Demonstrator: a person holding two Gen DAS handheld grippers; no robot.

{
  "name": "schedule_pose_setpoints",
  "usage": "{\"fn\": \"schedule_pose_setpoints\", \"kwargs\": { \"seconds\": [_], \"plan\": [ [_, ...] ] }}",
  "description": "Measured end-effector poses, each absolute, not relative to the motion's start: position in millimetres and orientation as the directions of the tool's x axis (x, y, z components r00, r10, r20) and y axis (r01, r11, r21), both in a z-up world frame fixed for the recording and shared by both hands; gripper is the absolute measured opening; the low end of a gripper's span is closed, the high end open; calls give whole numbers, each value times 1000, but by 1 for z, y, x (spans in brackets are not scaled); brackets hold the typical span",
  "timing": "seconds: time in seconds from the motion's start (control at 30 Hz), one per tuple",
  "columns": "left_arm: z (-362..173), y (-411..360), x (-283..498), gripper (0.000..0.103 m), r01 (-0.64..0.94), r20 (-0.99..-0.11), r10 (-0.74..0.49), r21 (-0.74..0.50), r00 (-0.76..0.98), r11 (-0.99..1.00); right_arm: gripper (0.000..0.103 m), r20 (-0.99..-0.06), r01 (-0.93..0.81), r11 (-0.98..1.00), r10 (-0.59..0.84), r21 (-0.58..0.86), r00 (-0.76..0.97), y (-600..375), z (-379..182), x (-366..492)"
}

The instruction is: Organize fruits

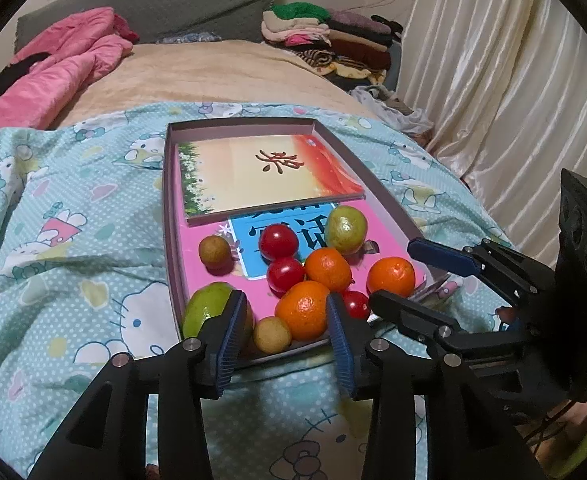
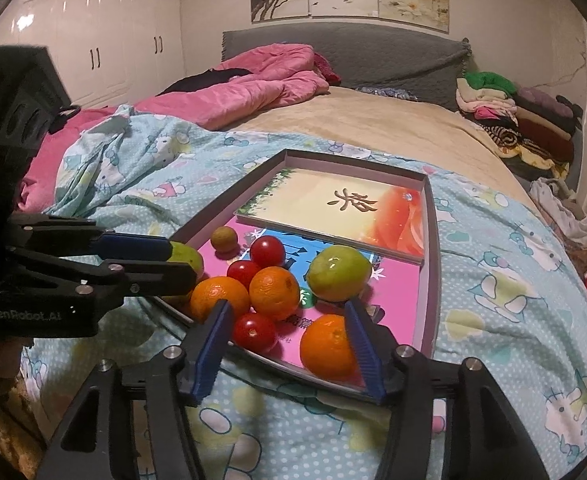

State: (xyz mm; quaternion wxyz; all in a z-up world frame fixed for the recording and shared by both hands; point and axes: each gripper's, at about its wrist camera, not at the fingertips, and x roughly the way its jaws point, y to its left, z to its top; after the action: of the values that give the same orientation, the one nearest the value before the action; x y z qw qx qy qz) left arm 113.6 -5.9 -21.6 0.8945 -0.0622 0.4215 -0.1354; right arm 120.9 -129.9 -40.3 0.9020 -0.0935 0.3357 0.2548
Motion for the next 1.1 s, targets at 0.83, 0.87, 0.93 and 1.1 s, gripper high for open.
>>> {"fn": "schedule_pose_setpoints", "kwargs": {
  "seconds": [0.83, 0.87, 0.93, 1.1],
  "plan": [
    [10, 7, 76, 79, 28, -723, -155, -185, 673, 982, 102, -555, -314, 935, 352, 166, 754, -173, 4, 89],
    [10, 7, 73, 79, 22, -726, -149, -181, 671, 983, 102, -542, -308, 936, 351, 172, 763, -175, 8, 84],
    [8, 7, 66, 79, -4, -743, -118, -161, 659, 987, 102, -523, -293, 941, 337, 168, 783, -177, 15, 74],
    [-1, 2, 50, 79, -29, -776, -104, -156, 622, 987, 102, -549, -263, 952, 305, 156, 778, -178, 11, 59]
  ]
}}
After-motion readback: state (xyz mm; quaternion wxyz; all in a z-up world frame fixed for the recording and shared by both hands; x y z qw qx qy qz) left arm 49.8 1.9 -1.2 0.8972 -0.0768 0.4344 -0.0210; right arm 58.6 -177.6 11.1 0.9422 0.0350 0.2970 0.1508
